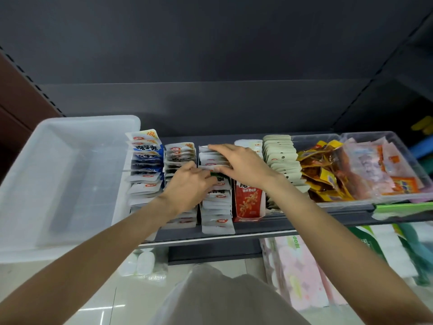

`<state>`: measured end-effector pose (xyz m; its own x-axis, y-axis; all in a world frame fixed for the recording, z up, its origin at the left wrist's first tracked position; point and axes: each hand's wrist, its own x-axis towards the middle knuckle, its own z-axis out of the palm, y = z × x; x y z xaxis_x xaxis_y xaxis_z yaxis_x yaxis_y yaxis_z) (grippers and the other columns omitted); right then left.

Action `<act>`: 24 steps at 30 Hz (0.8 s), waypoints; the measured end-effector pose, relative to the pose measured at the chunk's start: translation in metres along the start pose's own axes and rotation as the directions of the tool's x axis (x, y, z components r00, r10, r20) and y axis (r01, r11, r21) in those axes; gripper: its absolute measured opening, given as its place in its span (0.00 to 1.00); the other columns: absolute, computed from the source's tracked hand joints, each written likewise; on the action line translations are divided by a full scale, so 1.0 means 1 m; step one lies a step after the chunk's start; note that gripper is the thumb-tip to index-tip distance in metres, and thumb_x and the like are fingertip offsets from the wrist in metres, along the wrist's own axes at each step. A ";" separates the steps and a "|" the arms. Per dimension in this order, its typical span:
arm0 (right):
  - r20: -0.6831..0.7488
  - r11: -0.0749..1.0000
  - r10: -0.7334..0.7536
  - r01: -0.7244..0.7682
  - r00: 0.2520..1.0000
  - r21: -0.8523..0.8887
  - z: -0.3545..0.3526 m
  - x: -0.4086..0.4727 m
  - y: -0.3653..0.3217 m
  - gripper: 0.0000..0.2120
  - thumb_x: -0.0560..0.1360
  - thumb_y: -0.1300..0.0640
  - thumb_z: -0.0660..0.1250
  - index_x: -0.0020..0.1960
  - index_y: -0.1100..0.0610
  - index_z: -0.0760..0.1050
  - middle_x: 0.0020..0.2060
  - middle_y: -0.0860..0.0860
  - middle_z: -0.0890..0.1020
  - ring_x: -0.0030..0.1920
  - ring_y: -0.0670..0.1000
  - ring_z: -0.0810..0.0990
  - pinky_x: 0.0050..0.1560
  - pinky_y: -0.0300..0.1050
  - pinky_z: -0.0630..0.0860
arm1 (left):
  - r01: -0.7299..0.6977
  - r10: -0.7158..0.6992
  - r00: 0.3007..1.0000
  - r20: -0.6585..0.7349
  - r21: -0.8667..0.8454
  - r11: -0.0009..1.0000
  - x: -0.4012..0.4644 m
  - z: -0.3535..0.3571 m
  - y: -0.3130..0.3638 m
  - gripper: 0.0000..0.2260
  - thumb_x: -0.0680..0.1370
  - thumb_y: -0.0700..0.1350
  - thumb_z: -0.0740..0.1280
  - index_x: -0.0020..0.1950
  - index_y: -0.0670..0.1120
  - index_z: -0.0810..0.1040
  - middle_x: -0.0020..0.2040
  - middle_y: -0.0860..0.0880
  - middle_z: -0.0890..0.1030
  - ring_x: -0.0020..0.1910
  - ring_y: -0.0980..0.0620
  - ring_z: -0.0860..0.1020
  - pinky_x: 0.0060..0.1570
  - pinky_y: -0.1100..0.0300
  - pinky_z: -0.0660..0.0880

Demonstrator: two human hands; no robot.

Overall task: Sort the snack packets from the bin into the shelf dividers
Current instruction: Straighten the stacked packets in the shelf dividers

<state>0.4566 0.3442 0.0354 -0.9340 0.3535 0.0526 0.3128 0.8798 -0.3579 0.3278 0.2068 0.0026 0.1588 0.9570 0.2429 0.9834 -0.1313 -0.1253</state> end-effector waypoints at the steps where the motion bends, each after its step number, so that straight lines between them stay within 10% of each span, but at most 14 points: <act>1: 0.006 1.000 -0.006 0.005 1.000 0.023 0.001 -0.003 0.000 0.28 0.78 0.51 0.64 0.75 0.50 0.58 0.71 0.50 0.68 0.66 0.53 0.71 0.63 0.47 0.70 | 0.012 -0.013 0.999 -0.038 -0.018 1.000 0.001 0.000 -0.003 0.05 0.69 0.43 0.75 0.42 0.49 0.82 0.35 0.52 0.81 0.32 0.52 0.79 0.42 0.59 0.63; 6: -0.029 0.988 0.034 -0.029 0.999 0.152 0.006 -0.020 -0.002 0.30 0.80 0.53 0.60 0.77 0.53 0.50 0.75 0.52 0.60 0.75 0.50 0.55 0.72 0.41 0.54 | 0.062 -0.085 0.974 -0.210 -0.114 0.992 0.003 -0.002 -0.018 0.05 0.69 0.45 0.75 0.43 0.50 0.83 0.42 0.52 0.82 0.42 0.50 0.76 0.44 0.55 0.63; 11: -0.006 0.996 0.032 -0.031 0.999 0.078 0.006 -0.019 -0.002 0.32 0.79 0.46 0.59 0.77 0.55 0.51 0.76 0.51 0.56 0.76 0.50 0.49 0.75 0.46 0.50 | 0.099 -0.119 0.989 -0.084 -0.211 0.972 0.011 -0.009 -0.028 0.05 0.69 0.49 0.74 0.42 0.51 0.81 0.68 0.45 0.70 0.70 0.45 0.62 0.64 0.48 0.62; 16: -0.261 0.989 -0.138 0.121 0.955 -0.082 0.006 -0.048 -0.020 0.21 0.74 0.45 0.66 0.62 0.56 0.71 0.58 0.52 0.75 0.59 0.52 0.73 0.58 0.46 0.73 | 0.094 -0.071 0.994 0.079 -0.343 0.935 0.019 -0.007 -0.043 0.05 0.70 0.48 0.74 0.44 0.50 0.82 0.73 0.46 0.64 0.74 0.45 0.59 0.68 0.40 0.62; 24: 0.012 0.961 -0.175 0.173 0.984 -0.215 0.051 -0.061 -0.034 0.24 0.65 0.52 0.75 0.58 0.56 0.72 0.50 0.52 0.78 0.48 0.54 0.78 0.45 0.49 0.78 | 0.086 -0.076 0.996 0.043 -0.343 0.935 0.018 -0.008 -0.044 0.06 0.69 0.48 0.74 0.44 0.50 0.82 0.69 0.48 0.71 0.68 0.45 0.67 0.65 0.44 0.65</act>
<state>0.4939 0.2770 -0.0028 -0.9762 0.1903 0.1036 0.1758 0.9752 -0.1345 0.2877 0.2277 0.0202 0.0800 0.9745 0.2098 0.9637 -0.1294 0.2334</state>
